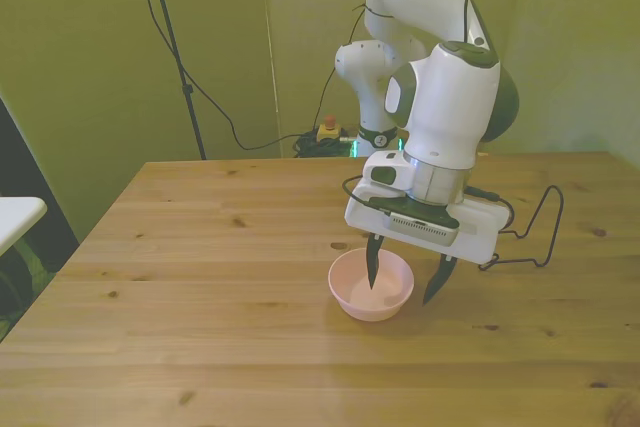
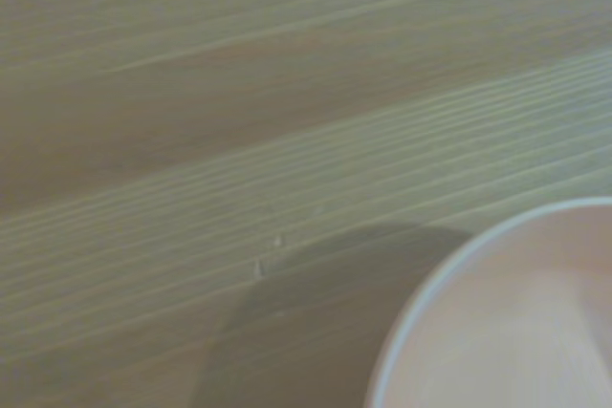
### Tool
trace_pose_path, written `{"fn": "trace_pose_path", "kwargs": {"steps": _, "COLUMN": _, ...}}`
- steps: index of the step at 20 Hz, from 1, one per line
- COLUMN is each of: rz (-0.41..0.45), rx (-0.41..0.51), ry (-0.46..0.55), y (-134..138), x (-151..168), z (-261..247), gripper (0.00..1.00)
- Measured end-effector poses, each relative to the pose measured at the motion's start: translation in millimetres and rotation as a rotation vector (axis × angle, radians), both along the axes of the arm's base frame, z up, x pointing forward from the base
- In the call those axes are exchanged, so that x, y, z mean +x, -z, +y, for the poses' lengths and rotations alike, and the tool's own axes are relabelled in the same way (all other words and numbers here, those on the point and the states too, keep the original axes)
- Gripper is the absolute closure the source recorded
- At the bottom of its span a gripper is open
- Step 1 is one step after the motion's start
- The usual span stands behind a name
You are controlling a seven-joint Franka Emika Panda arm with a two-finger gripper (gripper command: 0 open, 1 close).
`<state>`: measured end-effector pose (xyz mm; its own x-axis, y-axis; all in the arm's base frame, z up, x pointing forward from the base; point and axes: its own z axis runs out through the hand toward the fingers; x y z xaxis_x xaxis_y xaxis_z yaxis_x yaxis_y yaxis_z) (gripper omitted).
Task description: Load the bowl
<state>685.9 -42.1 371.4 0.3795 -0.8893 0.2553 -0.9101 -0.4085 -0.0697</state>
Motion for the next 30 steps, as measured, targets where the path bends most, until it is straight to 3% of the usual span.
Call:
{"fn": "trace_pose_path", "kwargs": {"steps": 21, "rz": 0.005, "rx": 0.057, "ry": -0.012, "y": -2, "x": 0, "z": -9, "gripper": 1.0}}
{"fn": "trace_pose_path", "kwargs": {"steps": 26, "rz": -0.027, "rx": 0.138, "ry": -0.053, "y": -31, "x": -9, "z": -16, "gripper": 1.0}}
{"fn": "trace_pose_path", "kwargs": {"steps": 30, "rz": -0.074, "rx": 0.213, "ry": -0.116, "y": -86, "x": -45, "z": -15, "gripper": 1.0}}
